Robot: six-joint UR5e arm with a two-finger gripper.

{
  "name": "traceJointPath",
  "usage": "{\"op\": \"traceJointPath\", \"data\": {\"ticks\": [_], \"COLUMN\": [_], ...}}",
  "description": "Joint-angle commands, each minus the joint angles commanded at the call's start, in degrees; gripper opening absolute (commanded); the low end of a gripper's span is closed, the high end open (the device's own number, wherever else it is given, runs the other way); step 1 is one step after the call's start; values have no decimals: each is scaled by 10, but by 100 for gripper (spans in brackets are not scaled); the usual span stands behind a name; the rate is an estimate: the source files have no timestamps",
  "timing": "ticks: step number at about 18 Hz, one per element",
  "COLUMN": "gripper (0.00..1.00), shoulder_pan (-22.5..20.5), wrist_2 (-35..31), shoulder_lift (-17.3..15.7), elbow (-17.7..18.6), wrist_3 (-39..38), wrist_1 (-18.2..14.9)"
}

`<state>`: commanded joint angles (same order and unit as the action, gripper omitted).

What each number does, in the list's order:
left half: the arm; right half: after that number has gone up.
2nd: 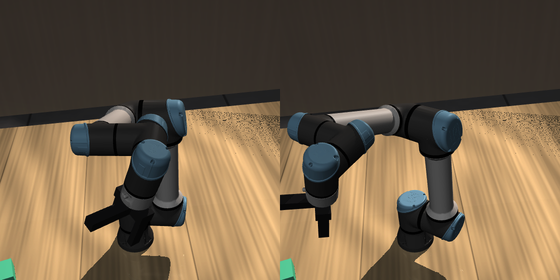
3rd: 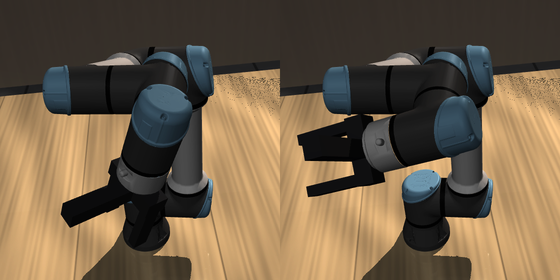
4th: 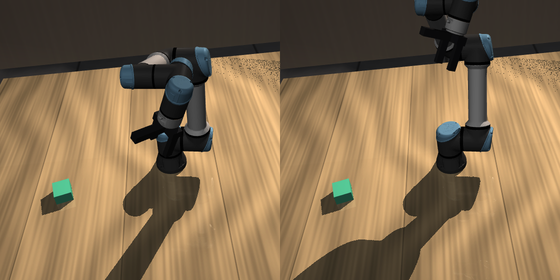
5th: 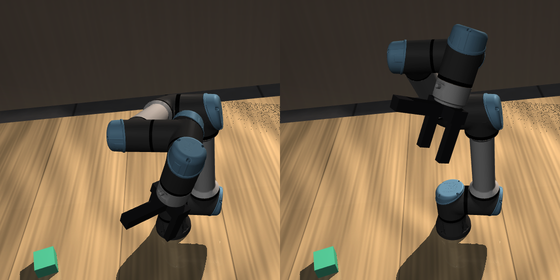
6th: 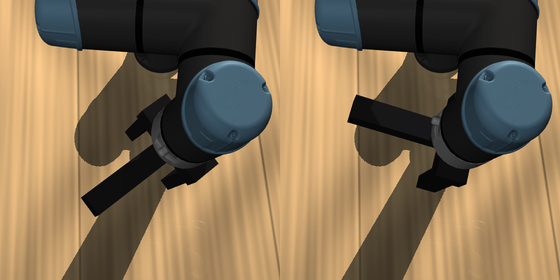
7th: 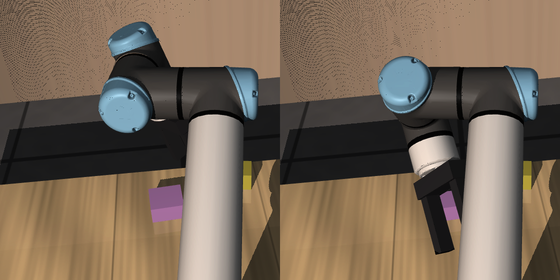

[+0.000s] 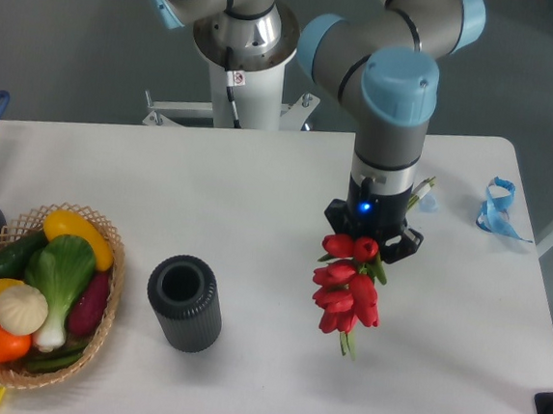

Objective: Place the flowers on the table
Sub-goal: 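Move the held red tulips down toward the table beside the black container, then open the gripper to release the red tulips onto the table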

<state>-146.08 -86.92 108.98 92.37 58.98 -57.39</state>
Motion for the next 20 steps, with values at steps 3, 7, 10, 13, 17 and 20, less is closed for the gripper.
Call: {"op": "traceJointPath", "data": {"ticks": [3,7,10,13,17,20], "gripper": [6,6,7,57,100,100], "shoulder_pan": [10,15,15,19,24,23], "wrist_2": [1,5,6,7,3,2], "shoulder_lift": [27,33,33,42,46,35], "elbow": [-4,5,18,25,26,30], "wrist_3": [-117,-241,-323,-339,-338,-338], "wrist_1": [5,25,39,72,86,88]}}
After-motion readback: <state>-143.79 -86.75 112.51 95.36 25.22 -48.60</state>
